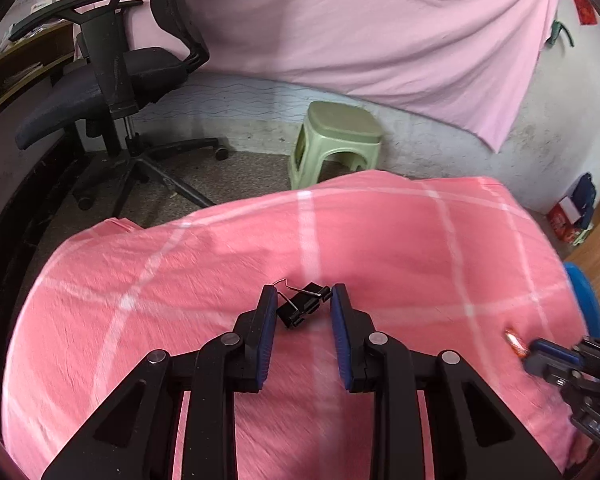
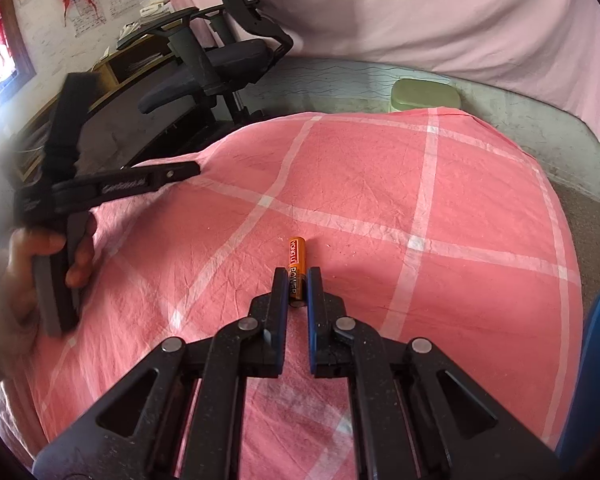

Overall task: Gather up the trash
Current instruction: 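Carry the orange battery and black binder clip over the blue basin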

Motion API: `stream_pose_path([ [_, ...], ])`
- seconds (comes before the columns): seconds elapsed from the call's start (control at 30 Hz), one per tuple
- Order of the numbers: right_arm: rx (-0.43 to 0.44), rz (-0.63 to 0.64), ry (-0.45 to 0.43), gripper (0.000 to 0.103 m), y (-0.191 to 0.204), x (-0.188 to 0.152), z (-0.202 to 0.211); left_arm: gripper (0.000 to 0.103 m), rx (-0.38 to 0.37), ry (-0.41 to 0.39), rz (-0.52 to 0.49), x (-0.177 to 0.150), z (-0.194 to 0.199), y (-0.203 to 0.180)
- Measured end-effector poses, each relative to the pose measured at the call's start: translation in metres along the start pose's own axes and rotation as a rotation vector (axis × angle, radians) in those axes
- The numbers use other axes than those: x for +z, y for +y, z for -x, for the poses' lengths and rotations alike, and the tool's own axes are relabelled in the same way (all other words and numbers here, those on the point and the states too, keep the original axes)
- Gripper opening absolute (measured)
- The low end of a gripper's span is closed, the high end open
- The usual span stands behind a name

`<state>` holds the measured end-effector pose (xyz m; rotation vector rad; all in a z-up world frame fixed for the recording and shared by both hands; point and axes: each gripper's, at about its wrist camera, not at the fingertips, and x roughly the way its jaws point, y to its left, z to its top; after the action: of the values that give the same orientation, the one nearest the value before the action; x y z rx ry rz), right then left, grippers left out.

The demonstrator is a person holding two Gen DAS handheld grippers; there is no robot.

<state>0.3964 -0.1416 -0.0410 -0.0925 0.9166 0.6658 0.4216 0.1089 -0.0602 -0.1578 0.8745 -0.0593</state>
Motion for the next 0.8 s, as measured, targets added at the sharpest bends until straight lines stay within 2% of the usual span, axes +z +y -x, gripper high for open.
stream_pose_path([
  [0.13,-0.012,-0.013,-0.02,0.03,0.004,-0.005,0.007,0.023,-0.052,-0.033,-0.001,-0.015,0.019,-0.014],
  [0.23,-0.019,-0.013,-0.05,0.03,0.008,-0.013,0.019,0.023,-0.081,-0.086,0.0,-0.028,0.038,-0.027],
  [0.4,-0.022,-0.024,-0.175,0.03,0.009,-0.025,0.051,0.023,-0.103,-0.205,-0.02,-0.045,0.07,-0.056],
  [0.53,-0.033,-0.021,-0.267,0.03,0.01,-0.034,0.076,0.023,-0.126,-0.28,-0.012,-0.047,0.091,-0.071],
  [0.8,-0.055,-0.03,-0.55,0.03,0.01,-0.043,0.136,0.023,-0.149,-0.468,-0.058,-0.04,0.139,-0.11],
])
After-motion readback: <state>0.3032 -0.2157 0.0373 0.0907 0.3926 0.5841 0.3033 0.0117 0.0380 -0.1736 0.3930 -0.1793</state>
